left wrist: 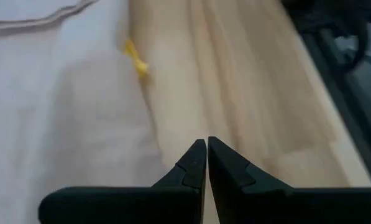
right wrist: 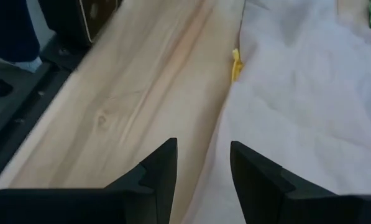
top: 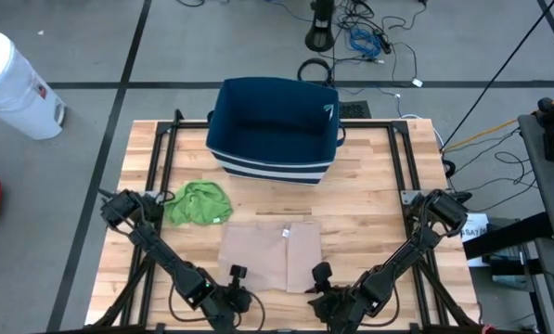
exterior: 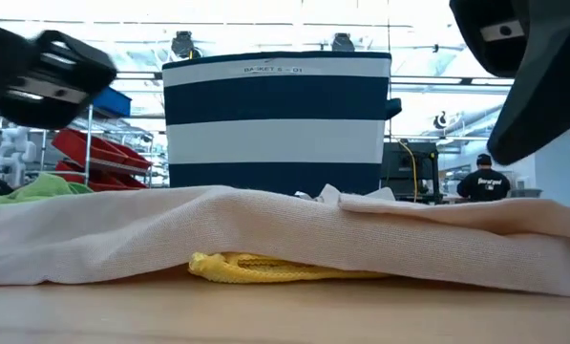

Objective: Fold towel
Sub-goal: Fold the brown towel

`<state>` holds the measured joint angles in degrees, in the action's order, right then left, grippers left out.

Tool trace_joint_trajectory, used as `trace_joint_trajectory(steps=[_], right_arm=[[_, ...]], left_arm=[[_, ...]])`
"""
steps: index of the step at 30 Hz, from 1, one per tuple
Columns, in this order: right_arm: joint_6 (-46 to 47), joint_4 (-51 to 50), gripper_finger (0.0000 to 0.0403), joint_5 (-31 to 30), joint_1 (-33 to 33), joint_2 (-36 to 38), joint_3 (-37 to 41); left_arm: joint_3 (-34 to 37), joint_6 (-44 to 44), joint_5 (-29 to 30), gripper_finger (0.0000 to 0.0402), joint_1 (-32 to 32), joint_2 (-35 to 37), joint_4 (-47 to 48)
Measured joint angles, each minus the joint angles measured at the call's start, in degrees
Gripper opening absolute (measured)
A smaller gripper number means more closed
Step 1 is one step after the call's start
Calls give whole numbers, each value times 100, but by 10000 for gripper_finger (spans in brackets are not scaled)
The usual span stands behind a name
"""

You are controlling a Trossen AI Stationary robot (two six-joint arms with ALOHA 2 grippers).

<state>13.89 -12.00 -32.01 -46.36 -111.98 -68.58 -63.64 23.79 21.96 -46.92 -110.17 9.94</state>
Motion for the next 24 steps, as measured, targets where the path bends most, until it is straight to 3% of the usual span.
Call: trace_joint_trajectory(steps=[8,18,24], right_arm=[[324,-362,134,2,19,0,2],[-10,198,134,6,199,0,2],[-134,221,134,48,317,0,2]], left_arm=[[0,784,-44,24,-424,0,393],[1,1740,-39,24,-731,169,1360],[0,2050,410,24,-955,668,2159]])
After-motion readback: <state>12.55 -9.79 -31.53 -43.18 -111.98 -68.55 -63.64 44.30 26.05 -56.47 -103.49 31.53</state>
